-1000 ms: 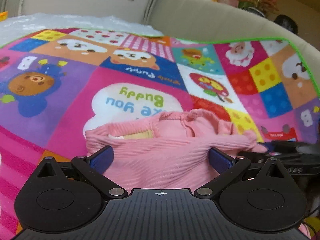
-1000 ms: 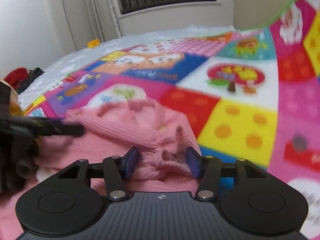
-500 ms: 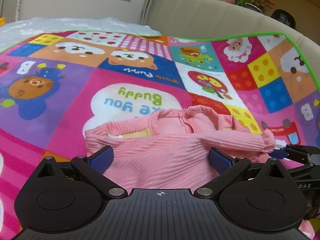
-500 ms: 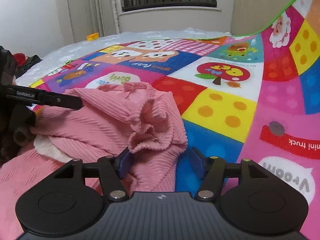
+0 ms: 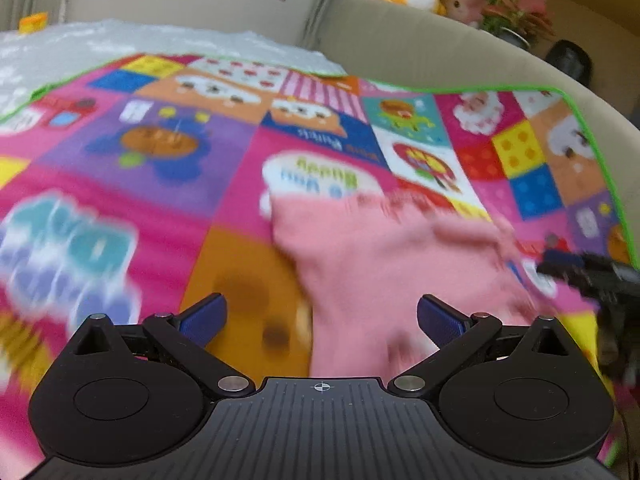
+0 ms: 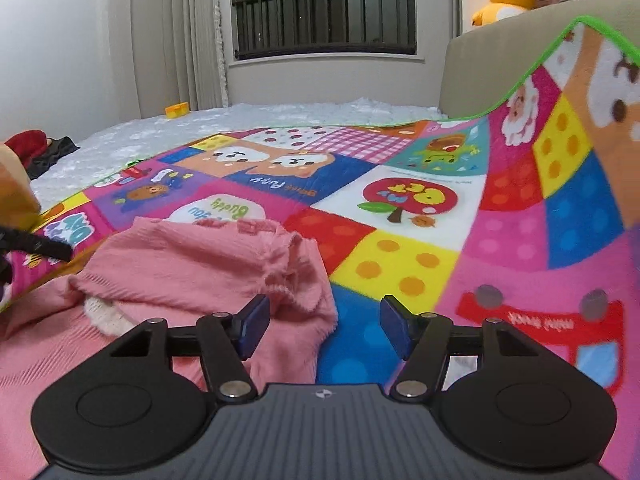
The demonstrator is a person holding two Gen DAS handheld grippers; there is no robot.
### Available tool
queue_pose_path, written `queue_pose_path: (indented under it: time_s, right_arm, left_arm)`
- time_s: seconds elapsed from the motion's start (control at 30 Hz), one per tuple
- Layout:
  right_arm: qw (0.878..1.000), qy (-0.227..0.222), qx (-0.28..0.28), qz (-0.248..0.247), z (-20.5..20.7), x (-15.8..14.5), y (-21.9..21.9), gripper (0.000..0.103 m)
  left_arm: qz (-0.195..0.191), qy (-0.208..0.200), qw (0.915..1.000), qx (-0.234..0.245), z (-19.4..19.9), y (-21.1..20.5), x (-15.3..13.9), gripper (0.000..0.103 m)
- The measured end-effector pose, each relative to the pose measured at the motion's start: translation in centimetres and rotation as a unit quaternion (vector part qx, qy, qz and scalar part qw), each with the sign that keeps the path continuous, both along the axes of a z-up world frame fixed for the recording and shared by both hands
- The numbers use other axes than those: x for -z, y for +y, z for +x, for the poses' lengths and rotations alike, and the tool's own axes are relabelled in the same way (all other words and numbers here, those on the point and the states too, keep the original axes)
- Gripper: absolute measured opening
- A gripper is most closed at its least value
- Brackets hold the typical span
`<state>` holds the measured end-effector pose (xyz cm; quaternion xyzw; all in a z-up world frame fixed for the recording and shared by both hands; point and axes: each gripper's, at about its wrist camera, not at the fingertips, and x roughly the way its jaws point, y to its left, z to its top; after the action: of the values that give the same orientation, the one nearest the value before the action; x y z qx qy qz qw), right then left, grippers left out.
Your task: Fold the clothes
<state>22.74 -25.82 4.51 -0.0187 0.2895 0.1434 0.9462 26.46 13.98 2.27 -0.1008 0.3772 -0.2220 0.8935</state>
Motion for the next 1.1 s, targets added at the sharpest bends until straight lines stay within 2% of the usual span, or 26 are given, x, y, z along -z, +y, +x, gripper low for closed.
queue_pose_path:
  time_s: [0.13, 0.27, 0.4, 0.43, 0.5, 0.53, 0.57, 0.6, 0.67, 0.73, 0.8, 0.83, 0.9, 0.93, 0.97, 1.0, 1.03, 1.1]
  right_arm:
    - [1.0, 0.006, 0.016, 0.01, -2.6, 0.2, -1.4, 0.062]
    - [0.996, 0.014, 0.07, 0.048, -4.9, 1.3, -3.6, 0.065]
    - [0.985, 0.042, 0.133, 0.099, -7.0, 3.6, -6.2, 0.075]
    - [0.981, 0.053, 0.147, 0.118, -7.4, 4.3, -6.8, 0.077]
    - [0.974, 0.045, 0.158, 0.154, -8.5, 5.0, -7.6, 0.079]
    - [0.973, 0.043, 0.158, 0.161, -8.8, 5.1, -7.7, 0.086]
    - [0.972, 0.043, 0.157, 0.169, -8.9, 5.1, -7.4, 0.098]
    - [0.971, 0.043, 0.155, 0.177, -9.0, 5.1, -7.2, 0.103]
    - [0.969, 0.043, 0.151, 0.192, -9.2, 5.2, -6.7, 0.103]
    - [0.967, 0.041, 0.158, 0.196, -9.5, 5.3, -6.5, 0.103]
    - [0.965, 0.041, 0.16, 0.204, -9.9, 5.5, -6.3, 0.103]
    - [0.964, 0.039, 0.159, 0.21, -10.1, 5.6, -6.3, 0.103]
    - [0.961, 0.036, 0.157, 0.224, -10.5, 5.8, -6.4, 0.103]
    - [0.96, 0.034, 0.155, 0.232, -10.8, 5.9, -6.6, 0.103]
    - [0.959, 0.033, 0.15, 0.238, -11.0, 5.9, -6.7, 0.103]
    - [0.959, 0.033, 0.146, 0.243, -11.2, 5.9, -6.8, 0.103]
    - [0.959, 0.034, 0.14, 0.243, -11.3, 5.9, -6.9, 0.103]
    - [0.963, 0.031, 0.13, 0.234, -11.8, 5.8, -6.7, 0.103]
  left_arm:
    - [0.003, 0.018, 0.9995, 0.028, -6.1, 1.8, 0.8, 0.103]
    - [-0.019, 0.01, 0.9996, 0.02, -11.5, 3.1, 1.3, 0.103]
    - [-0.053, -0.006, 0.9975, -0.046, -16.1, 4.6, 1.8, 0.103]
    - [-0.067, -0.009, 0.9954, -0.067, -16.8, 4.8, 2.0, 0.103]
    - [-0.089, -0.018, 0.99, -0.108, -17.9, 4.8, 2.4, 0.103]
    - [-0.095, -0.024, 0.9869, -0.128, -18.3, 4.5, 2.5, 0.102]
    - [-0.102, -0.029, 0.9834, -0.148, -18.6, 4.3, 2.6, 0.102]
    - [-0.097, -0.035, 0.9816, -0.161, -18.6, 3.7, 2.6, 0.102]
    - [-0.078, -0.047, 0.9793, -0.181, -18.7, 2.5, 2.7, 0.101]
    - [-0.042, -0.061, 0.9785, -0.193, -18.8, 1.3, 2.7, 0.098]
    - [-0.005, -0.074, 0.9763, -0.203, -18.9, 0.1, 2.8, 0.089]
    - [0.014, -0.08, 0.9746, -0.209, -19.0, -0.5, 2.8, 0.08]
    - [0.03, -0.085, 0.9739, -0.208, -19.0, -1.1, 2.8, 0.07]
    - [0.032, -0.087, 0.9741, -0.206, -19.2, -1.4, 2.6, 0.057]
    - [0.034, -0.088, 0.9744, -0.204, -19.4, -1.6, 2.5, 0.031]
    - [0.036, -0.092, 0.9772, -0.188, -19.7, -2.3, 2.1, 0.018]
    - [0.038, -0.097, 0.9797, -0.172, -20.1, -2.9, 1.6, 0.011]
    - [0.071, -0.122, 0.9825, -0.122, -21.1, -5.1, 0.9, 0.012]
